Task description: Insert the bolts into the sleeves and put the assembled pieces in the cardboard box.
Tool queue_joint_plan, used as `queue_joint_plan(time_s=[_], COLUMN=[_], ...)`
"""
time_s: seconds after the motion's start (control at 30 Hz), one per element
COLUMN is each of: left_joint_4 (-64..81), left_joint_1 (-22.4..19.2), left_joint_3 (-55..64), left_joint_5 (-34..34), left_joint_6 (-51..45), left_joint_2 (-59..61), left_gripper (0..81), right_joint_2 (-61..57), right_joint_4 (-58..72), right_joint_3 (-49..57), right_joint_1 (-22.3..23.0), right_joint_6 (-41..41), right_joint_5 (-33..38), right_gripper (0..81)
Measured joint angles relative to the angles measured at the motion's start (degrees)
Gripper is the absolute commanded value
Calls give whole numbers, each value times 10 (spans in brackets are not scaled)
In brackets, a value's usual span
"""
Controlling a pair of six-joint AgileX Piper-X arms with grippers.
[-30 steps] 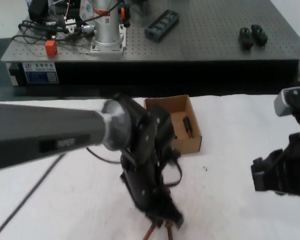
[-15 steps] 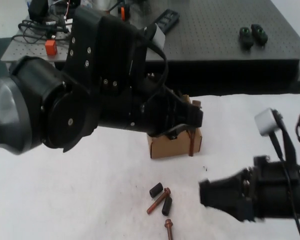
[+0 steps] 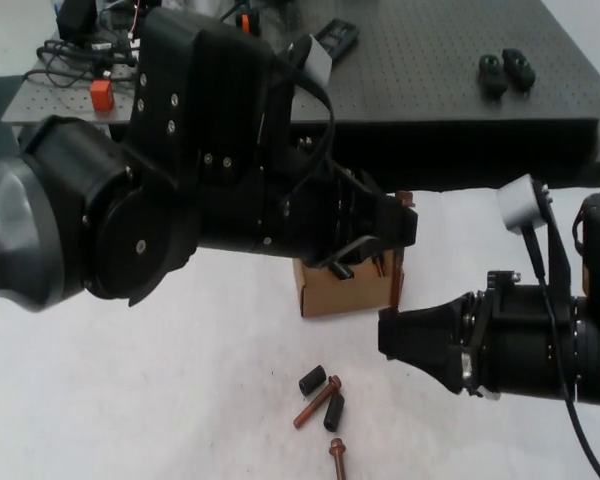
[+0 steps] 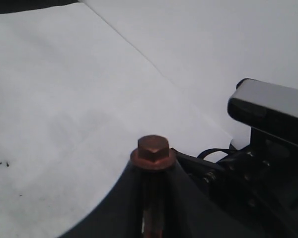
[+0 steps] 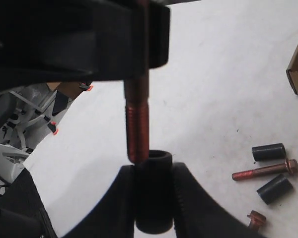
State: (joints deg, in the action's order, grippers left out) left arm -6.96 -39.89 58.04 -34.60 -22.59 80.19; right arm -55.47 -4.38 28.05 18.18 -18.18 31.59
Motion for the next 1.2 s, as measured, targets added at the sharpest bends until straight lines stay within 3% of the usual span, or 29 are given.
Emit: queue_joint_plan(time_s=[0.63, 0.9, 1.0, 1.13, 1.2], left_joint_4=[24, 43, 43, 46, 48], left_joint_1=[2, 4, 4, 4, 4], left_joint_3=[0, 0, 0, 0, 0], left_joint_5=[51, 44, 37, 30, 30], left_joint_6=[-15, -41, -47, -51, -52], left_joint_2=[-4, -4, -4, -4, -4], left_gripper=[7, 6, 146, 514, 595], right_joint_2=[0, 0, 0, -1, -5], right_joint_4=[79, 125, 156, 179, 180], right_joint_3=[-2, -2, -2, -2, -2], right_joint_1=[0, 0, 0, 0, 0], right_joint_6=[-12, -15, -17, -17, -10], right_joint_5=[-41, -62, -76, -106, -131], right_gripper=[30, 30, 30, 30, 30])
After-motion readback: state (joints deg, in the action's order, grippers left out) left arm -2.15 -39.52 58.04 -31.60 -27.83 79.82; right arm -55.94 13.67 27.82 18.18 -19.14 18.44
